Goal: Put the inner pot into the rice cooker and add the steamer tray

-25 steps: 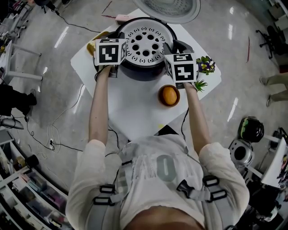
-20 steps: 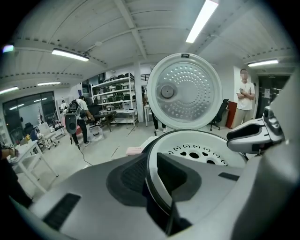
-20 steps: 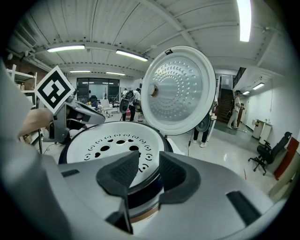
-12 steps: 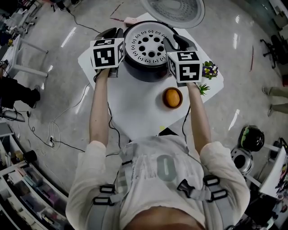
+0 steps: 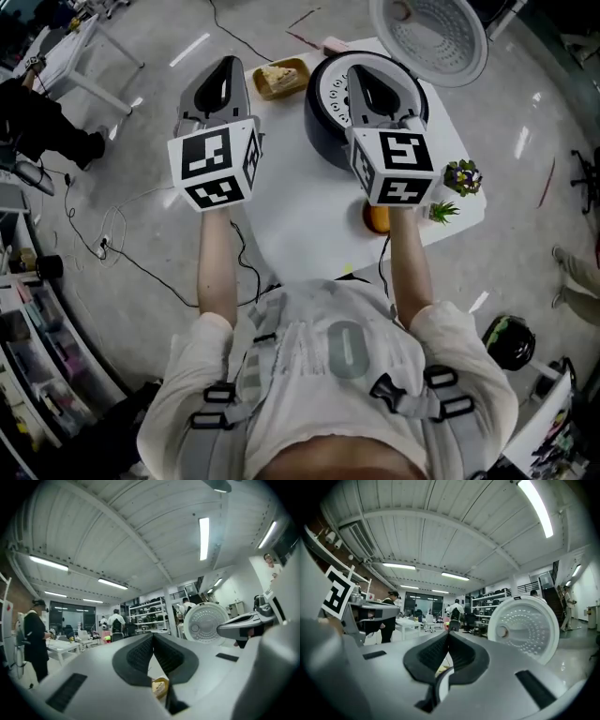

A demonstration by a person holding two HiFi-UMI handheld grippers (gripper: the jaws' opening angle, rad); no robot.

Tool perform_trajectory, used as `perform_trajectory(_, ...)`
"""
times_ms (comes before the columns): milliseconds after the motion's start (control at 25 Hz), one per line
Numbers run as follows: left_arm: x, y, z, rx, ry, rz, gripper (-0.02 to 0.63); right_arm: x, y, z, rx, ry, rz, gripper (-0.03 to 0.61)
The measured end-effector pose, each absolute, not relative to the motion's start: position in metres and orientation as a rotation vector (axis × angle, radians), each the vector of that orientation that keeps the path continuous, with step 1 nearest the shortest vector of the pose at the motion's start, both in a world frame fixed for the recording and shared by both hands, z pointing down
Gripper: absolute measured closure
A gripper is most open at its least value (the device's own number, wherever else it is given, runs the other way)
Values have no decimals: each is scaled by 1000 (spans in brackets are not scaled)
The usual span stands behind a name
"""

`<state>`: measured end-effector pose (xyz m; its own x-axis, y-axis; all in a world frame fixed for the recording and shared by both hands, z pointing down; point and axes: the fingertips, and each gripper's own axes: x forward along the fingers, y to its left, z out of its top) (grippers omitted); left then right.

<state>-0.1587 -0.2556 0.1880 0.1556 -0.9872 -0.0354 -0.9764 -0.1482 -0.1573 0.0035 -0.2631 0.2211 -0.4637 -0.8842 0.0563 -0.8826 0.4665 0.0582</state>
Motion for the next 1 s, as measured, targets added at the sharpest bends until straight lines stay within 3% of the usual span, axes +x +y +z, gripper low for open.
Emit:
perform_trajectory(440, -234, -144, 217, -1971, 2321, 38, 593, -80, -208, 234, 1357, -2817, -107, 571)
perform_trajectory(1000, -259, -136, 220, -1902, 2406, 48, 594, -96, -211, 239, 1276, -2834, -105, 571)
